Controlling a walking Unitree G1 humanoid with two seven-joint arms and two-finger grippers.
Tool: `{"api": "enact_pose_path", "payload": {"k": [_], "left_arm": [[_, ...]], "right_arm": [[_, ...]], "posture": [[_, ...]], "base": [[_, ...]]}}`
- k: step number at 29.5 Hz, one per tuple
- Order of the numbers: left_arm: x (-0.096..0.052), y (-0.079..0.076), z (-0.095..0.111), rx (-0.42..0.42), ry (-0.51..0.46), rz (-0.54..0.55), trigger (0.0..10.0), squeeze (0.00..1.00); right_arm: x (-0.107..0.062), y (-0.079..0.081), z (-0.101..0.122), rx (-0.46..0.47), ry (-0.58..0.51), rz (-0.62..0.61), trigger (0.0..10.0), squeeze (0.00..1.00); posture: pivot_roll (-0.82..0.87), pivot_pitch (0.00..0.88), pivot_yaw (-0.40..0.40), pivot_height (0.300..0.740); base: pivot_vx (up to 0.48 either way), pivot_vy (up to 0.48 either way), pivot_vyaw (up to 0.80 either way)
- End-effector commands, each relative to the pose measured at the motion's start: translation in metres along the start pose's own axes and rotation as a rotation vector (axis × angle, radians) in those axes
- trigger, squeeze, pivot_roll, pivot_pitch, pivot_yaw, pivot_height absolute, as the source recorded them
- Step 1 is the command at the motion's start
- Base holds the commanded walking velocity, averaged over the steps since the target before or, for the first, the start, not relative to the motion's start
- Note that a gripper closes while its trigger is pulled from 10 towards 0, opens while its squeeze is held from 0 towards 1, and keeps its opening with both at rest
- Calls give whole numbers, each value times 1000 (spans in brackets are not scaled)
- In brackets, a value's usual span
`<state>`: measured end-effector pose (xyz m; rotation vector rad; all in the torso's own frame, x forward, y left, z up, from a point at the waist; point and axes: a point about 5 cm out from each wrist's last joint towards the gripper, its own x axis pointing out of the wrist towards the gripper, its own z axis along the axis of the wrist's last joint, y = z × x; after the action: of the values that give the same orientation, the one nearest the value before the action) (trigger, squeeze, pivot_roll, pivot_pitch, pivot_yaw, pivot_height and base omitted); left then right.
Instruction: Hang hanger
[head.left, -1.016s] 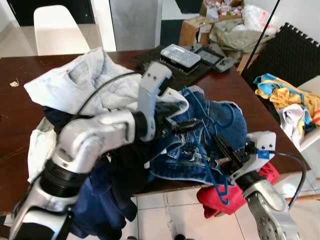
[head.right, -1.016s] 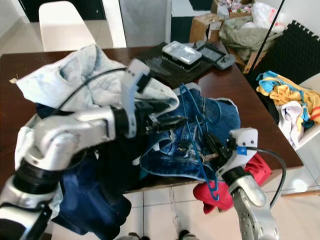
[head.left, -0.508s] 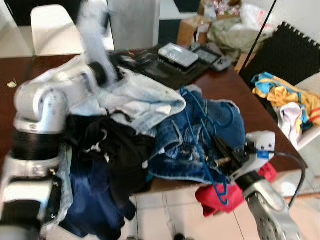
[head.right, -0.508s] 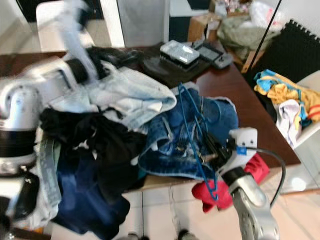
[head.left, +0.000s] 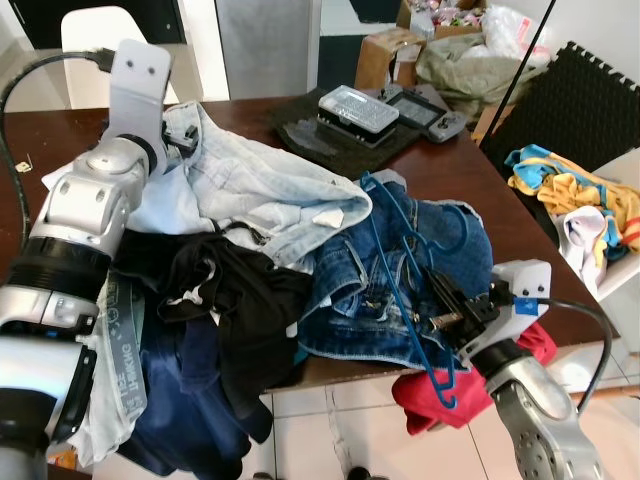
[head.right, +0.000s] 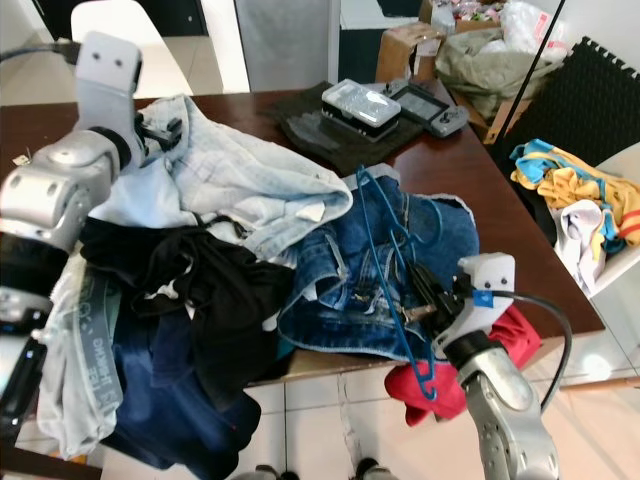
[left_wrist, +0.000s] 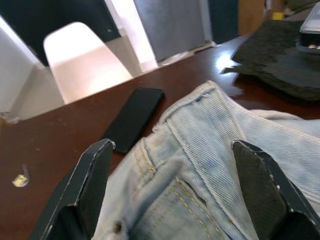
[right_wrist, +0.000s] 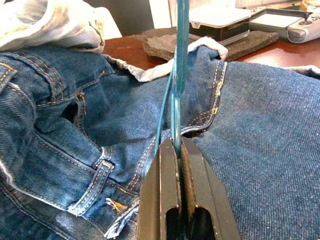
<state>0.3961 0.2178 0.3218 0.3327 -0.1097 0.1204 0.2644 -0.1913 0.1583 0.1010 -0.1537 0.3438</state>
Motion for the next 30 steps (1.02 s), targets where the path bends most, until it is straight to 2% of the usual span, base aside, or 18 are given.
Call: {"api": "enact_pose_path", "payload": {"k": [1,2,4,6,9,14,21,23,24,26,27,28,29,30], "left_arm": [[3,3,0,40,-6,15,10000,0],[3,3,0,40,-6,15,10000,0],[11,-6,15,56,-77,-4,10000,0],[14,-12,20,73,-92,-12,10000,0],[18,-21,19,96,-95,-29,10000,0],[20,-31,20,75,-110,-62,10000,0],[23,-43,9,4,-48,-116,10000,0],[23,-43,9,4,-48,-116,10000,0],[24,-43,2,17,1,-123,10000,0],[24,-42,0,25,16,-122,10000,0],[24,-40,-2,28,30,-115,8078,0],[24,-40,-2,28,30,-115,8078,0],[24,-37,-3,34,36,-104,3255,0],[24,-37,-3,34,36,-104,3255,0]], "right_arm": [[-4,0,-8,15,42,-4,10000,0],[-4,0,-8,15,42,-4,10000,0],[-4,0,-9,14,44,-4,10000,0],[-4,0,-9,14,46,-3,10000,0],[-5,0,-10,14,47,-4,10000,0],[-5,0,-10,15,48,-5,10000,0],[-6,1,-11,16,50,-4,10000,0],[-6,1,-11,16,50,-4,10000,0],[-6,1,-11,17,51,-6,10000,0],[-7,1,-11,17,51,-6,10000,0],[-7,1,-11,18,51,-7,10000,0],[-7,1,-11,18,51,-7,10000,0],[-7,1,-11,19,51,-7,10000,0],[-7,1,-11,19,51,-7,10000,0]], "posture": [[84,210,5,740],[84,210,5,740],[82,208,4,740],[80,207,7,740],[75,205,9,740],[73,205,9,740],[70,201,12,740],[70,201,12,740],[70,201,14,740],[70,201,14,740],[70,202,15,740],[70,202,15,740],[72,204,13,740],[72,204,13,740]], "base": [[0,0,0],[0,0,0],[0,0,0],[0,0,0],[0,0,0],[0,0,0],[0,0,0],[0,0,0],[0,0,0],[0,0,0],[0,0,0],[0,0,0],[0,0,0],[0,0,0]]}}
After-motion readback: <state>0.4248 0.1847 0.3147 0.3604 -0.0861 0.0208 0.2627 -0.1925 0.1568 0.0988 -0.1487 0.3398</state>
